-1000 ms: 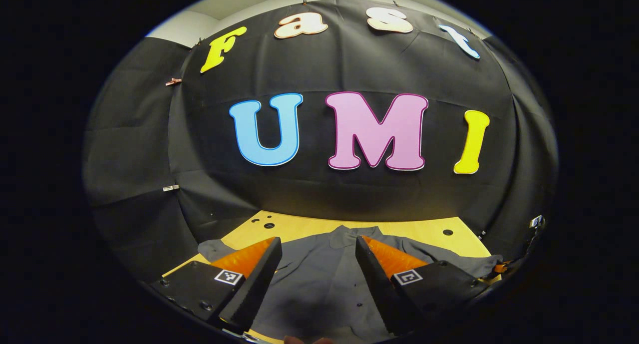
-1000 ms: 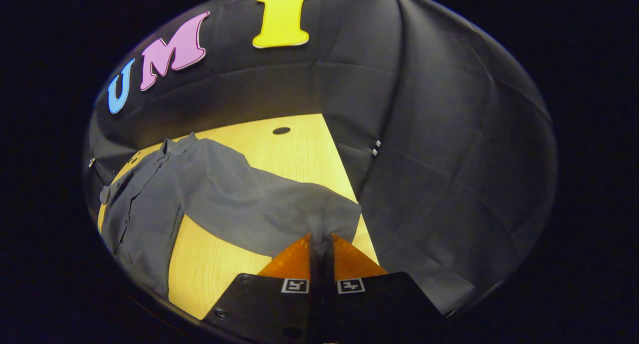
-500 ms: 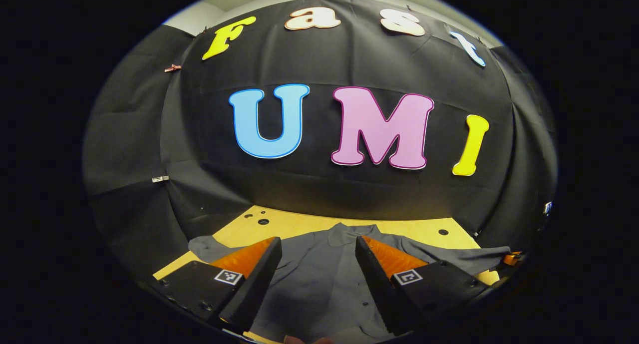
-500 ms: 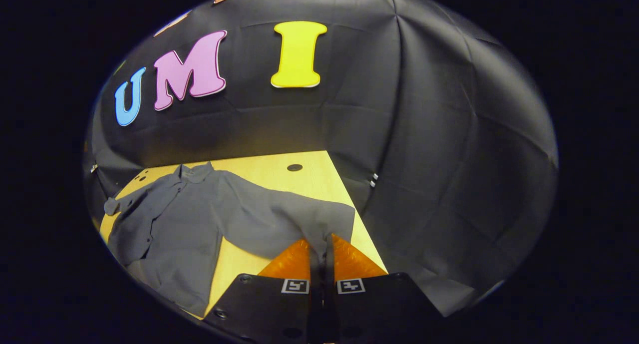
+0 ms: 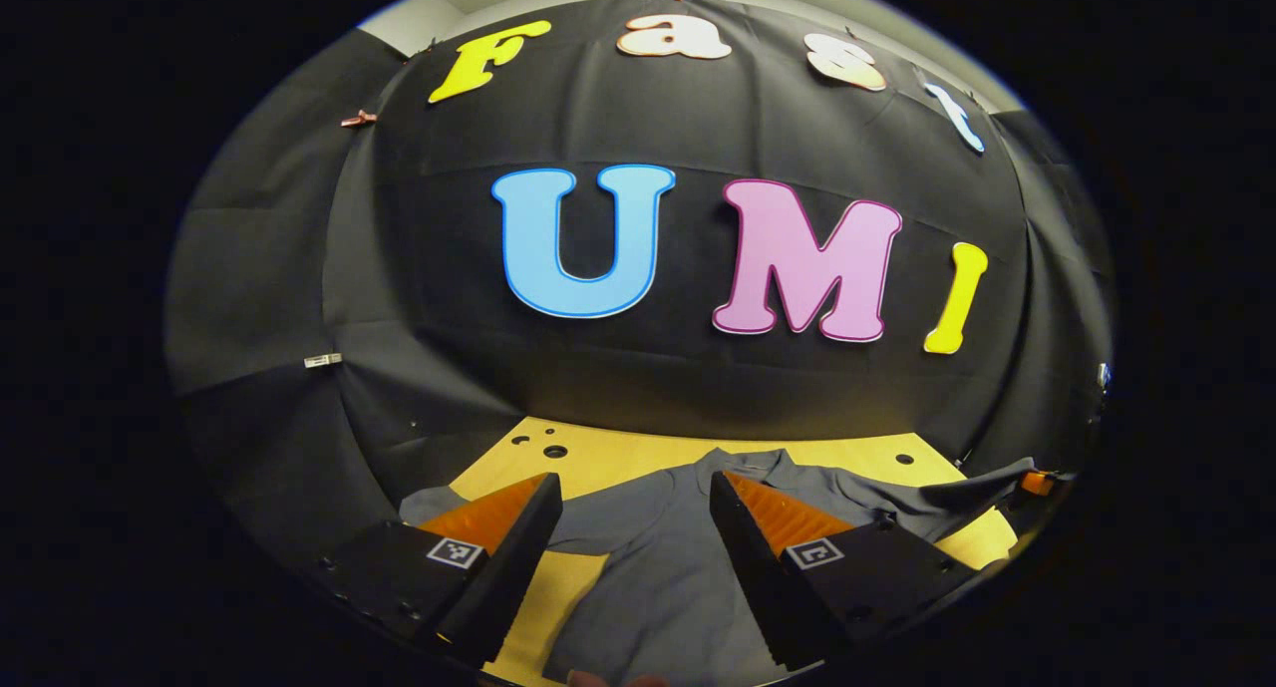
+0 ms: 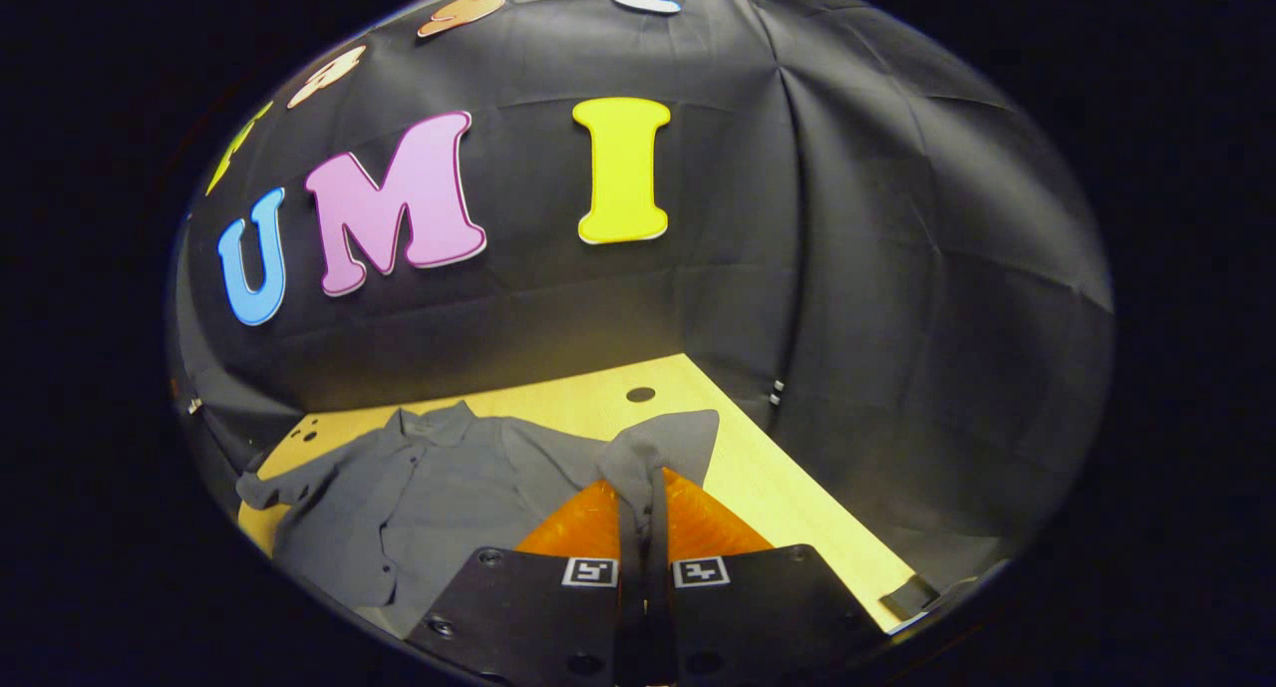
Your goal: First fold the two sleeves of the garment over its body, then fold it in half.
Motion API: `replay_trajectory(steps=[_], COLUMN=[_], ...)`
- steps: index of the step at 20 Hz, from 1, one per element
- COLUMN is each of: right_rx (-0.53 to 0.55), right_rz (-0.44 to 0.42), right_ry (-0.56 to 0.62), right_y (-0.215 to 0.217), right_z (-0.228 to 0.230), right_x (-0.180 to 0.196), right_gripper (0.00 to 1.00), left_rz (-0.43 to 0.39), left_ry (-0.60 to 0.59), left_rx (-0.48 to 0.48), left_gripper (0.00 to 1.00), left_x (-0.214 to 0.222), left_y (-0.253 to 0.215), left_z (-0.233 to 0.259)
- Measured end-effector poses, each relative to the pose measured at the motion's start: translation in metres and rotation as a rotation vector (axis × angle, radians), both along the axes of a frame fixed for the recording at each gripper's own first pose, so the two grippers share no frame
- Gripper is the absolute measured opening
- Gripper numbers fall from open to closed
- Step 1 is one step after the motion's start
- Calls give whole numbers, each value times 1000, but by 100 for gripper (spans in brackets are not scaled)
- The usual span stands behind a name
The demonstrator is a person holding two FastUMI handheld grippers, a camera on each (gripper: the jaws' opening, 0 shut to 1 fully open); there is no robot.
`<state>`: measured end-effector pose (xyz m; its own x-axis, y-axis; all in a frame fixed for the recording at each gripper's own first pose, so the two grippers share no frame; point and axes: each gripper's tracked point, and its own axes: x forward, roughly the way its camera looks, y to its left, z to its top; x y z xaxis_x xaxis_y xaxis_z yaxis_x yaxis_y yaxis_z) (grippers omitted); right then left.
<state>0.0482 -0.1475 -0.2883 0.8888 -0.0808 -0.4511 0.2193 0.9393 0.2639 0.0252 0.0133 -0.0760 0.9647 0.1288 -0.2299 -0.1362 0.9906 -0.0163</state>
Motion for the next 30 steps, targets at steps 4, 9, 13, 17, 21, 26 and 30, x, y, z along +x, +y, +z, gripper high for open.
replay_trajectory(steps=[4, 9, 13, 17, 21, 26, 30], right_rx=[-106, -197, -198, -196, -190, -168, -175], right_rz=[-142, -204, -193, -116, -61, 11, 97], right_ry=[-4, 40, 60, 0, -89, -171, -209], right_y=[-44, -106, -102, -58, -15, 56, 120], right_z=[-7, -36, -51, -22, 31, 82, 110], right_x=[-14, -34, -47, -42, -34, -26, -17], right_gripper=[5, 5, 5, 5, 5, 0, 5], left_rz=[-2, 10, 2, -5, -13, -25, -30], left_ry=[15, 23, 21, 28, 18, -3, -22], left_rx=[-7, 29, 51, 51, 35, 42, 47], left_gripper=[94, 94, 94, 94, 94, 94, 94], left_x=[4, 11, 10, 9, 9, 7, 4], left_y=[22, 14, -6, -15, -8, 23, 54], left_z=[-6, -3, -1, -2, -2, -2, -1])
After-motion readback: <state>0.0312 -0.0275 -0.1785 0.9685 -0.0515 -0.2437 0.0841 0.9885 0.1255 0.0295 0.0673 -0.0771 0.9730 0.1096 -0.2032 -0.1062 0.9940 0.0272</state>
